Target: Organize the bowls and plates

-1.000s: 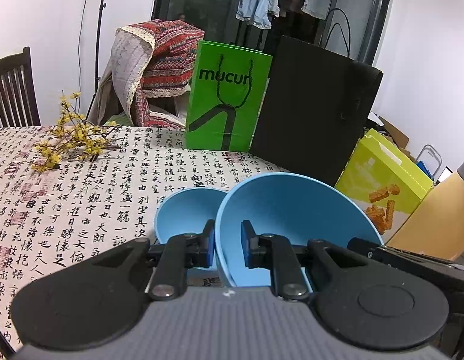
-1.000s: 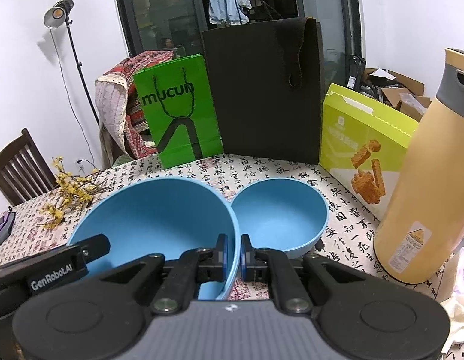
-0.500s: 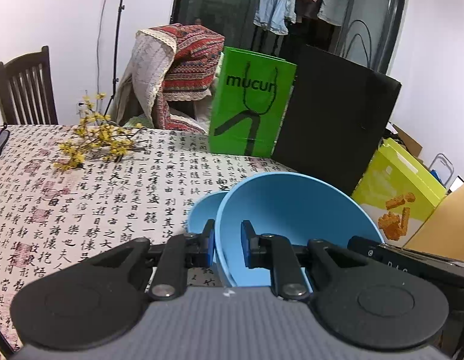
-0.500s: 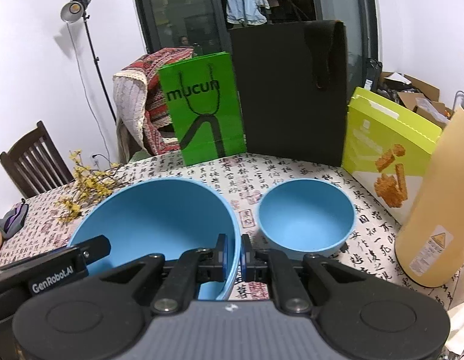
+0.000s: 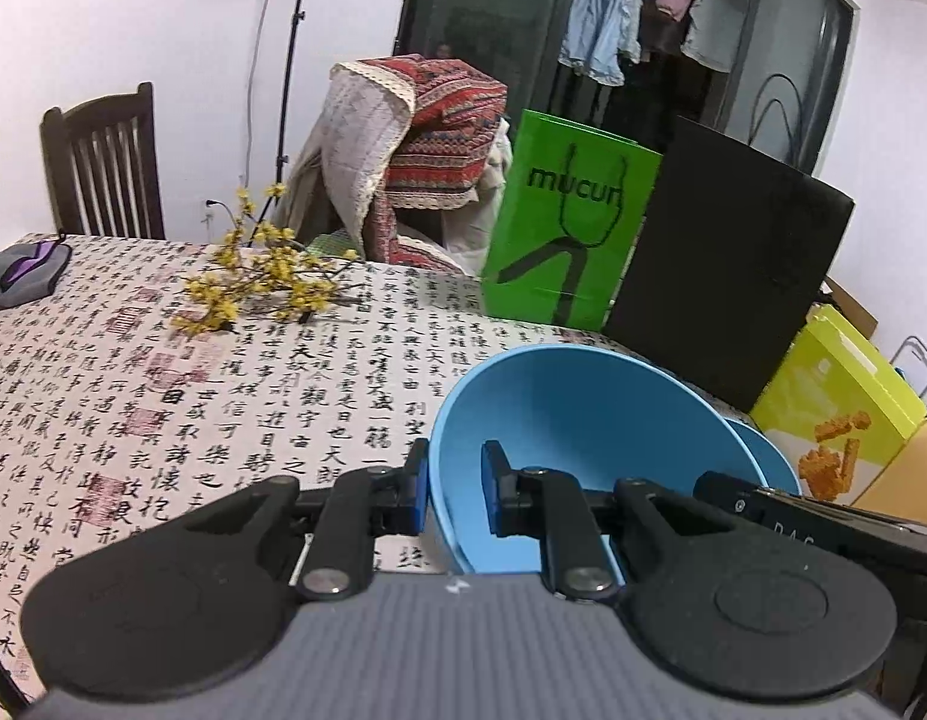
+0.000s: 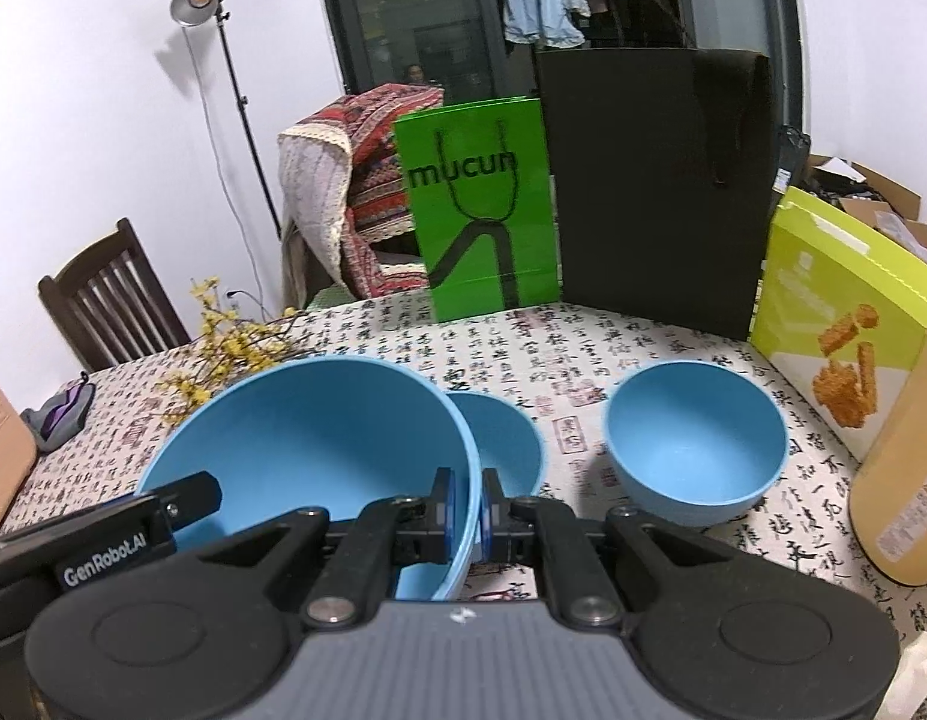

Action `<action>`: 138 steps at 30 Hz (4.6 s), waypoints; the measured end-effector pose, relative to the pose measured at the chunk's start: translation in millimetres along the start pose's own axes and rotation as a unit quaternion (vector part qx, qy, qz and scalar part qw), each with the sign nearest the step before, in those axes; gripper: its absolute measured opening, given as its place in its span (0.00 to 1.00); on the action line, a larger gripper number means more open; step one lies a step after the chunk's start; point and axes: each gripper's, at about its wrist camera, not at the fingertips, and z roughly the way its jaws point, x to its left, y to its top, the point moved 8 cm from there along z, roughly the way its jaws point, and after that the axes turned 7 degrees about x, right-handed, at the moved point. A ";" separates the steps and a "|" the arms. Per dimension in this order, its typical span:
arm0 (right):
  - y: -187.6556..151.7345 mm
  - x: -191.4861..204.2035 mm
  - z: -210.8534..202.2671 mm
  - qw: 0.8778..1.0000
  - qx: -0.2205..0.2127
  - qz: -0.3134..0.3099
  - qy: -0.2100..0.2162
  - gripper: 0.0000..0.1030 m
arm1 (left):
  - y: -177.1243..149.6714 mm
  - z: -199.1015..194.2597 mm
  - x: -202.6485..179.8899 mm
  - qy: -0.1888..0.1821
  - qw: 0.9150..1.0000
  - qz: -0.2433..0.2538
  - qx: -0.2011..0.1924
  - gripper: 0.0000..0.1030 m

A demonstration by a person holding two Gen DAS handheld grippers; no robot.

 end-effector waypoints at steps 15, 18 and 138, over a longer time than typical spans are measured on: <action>1.7 40.1 5.8 0.999 0.004 -0.024 0.028 0.08 | 3.7 -14.2 35.9 0.025 0.999 -0.024 -0.011 0.17; 1.1 46.5 5.5 0.999 0.004 -0.028 0.033 0.08 | 3.4 -17.1 42.3 0.028 0.999 -0.029 -0.013 0.17; -63.5 244.3 5.1 0.970 0.044 -0.156 0.179 0.08 | -48.5 -114.5 227.0 0.168 0.972 -0.155 -0.057 0.17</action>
